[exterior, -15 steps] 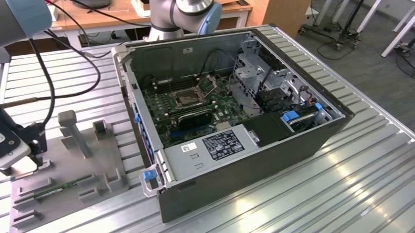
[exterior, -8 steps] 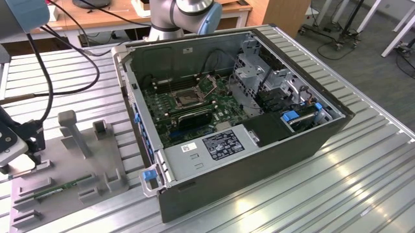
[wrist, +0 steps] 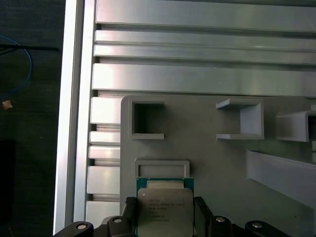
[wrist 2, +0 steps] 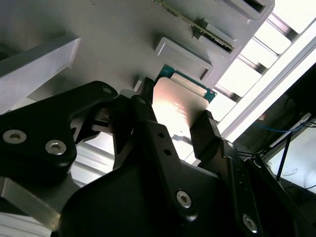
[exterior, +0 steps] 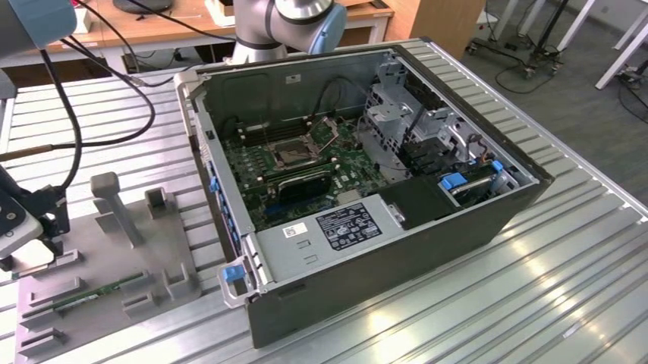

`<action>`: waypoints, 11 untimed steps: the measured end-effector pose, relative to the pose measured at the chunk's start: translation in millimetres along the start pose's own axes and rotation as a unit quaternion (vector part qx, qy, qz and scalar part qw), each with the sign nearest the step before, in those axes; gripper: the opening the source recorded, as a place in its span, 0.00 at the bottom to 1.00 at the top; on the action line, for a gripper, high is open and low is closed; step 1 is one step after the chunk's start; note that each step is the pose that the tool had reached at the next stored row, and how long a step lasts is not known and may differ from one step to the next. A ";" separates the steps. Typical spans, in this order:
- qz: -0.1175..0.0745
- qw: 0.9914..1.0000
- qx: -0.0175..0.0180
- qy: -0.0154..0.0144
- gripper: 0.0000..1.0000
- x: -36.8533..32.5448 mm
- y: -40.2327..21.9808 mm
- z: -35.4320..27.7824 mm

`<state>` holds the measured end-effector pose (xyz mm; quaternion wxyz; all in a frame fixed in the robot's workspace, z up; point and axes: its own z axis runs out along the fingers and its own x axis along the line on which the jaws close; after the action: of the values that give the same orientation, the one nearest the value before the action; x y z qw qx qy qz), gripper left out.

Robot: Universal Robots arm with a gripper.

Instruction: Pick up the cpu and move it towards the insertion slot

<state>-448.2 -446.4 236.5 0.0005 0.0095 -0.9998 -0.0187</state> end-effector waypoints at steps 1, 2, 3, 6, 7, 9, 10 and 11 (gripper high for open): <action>0.000 1.000 0.000 0.000 0.55 0.0 0.0 -0.2; 0.000 1.000 0.000 0.000 0.55 0.0 0.0 -0.4; 0.000 1.000 0.000 0.000 0.55 0.0 0.0 -0.7; 0.000 1.000 0.000 0.000 0.55 0.0 0.1 -2.0; 0.000 1.000 0.000 0.000 0.55 0.0 0.1 -2.5; 0.000 1.000 0.000 0.000 0.55 0.0 0.2 -3.3; 0.000 1.000 0.000 0.000 0.55 0.0 0.2 -3.7; 0.000 1.000 0.000 0.000 0.55 0.0 0.2 -4.1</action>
<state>-448.1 -446.4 240.6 0.0004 0.0096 -0.9998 -0.0187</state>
